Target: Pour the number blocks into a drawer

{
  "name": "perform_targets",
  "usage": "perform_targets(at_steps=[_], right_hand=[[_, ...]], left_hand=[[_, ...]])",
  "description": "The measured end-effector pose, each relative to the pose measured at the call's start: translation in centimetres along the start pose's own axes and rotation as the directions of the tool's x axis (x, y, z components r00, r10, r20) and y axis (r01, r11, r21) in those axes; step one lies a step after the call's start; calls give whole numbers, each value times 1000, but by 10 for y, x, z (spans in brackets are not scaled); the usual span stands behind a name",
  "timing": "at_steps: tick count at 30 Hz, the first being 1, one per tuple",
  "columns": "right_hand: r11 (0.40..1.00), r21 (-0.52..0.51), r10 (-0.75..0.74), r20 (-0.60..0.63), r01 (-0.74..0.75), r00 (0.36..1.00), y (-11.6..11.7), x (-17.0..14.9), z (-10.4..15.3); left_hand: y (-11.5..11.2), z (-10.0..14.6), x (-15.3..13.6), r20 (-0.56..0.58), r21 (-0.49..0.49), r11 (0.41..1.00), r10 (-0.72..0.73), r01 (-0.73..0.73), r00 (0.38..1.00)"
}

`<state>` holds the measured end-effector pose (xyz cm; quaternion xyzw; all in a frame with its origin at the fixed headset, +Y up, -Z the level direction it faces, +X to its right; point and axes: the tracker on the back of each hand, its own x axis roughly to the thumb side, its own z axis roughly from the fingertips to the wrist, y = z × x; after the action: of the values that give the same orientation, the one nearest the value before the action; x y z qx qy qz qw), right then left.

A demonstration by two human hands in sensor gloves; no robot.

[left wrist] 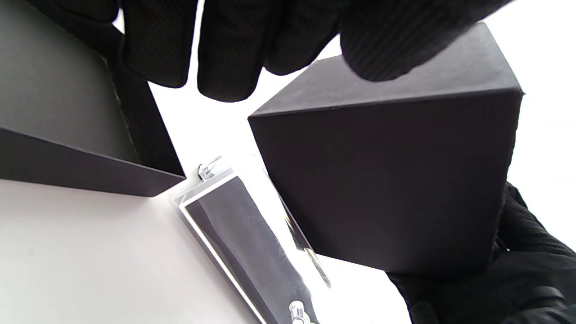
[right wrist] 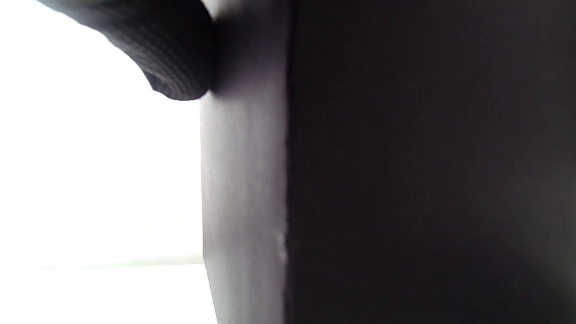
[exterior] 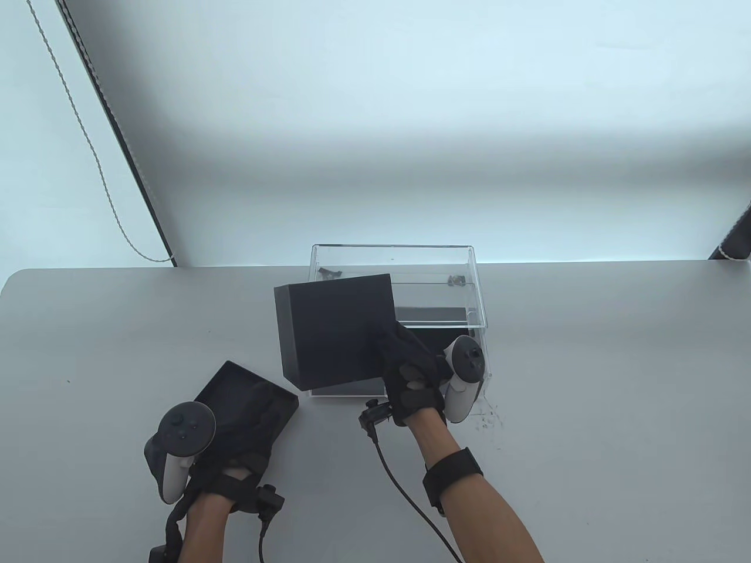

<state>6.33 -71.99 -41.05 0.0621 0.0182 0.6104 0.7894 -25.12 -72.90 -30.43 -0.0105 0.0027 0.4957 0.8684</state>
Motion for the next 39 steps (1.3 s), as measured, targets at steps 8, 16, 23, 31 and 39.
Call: perform_targets(at_steps=[8, 16, 23, 31, 39], right_hand=[[984, -33, -178, -48, 177, 983, -2, -19, 1], [969, -61, -242, -64, 238, 968, -6, -27, 2], [917, -113, -390, -73, 381, 918, -8, -30, 7], [877, -130, -472, -57, 462, 880, -5, -23, 12], [906, -74, -420, -24, 417, 907, -4, -2, 29]], left_hand=[[-1, 0, 1, -2, -2, 1000, -4, 4, 1000], [-1, 0, 3, 6, -5, 1000, -6, 6, 1000], [-4, -1, 2, -2, -17, 1000, -1, 1, 1000], [-5, 0, 3, 4, -19, 1000, 2, -2, 1000], [-5, 2, 12, 41, -18, 1000, -13, 14, 999]])
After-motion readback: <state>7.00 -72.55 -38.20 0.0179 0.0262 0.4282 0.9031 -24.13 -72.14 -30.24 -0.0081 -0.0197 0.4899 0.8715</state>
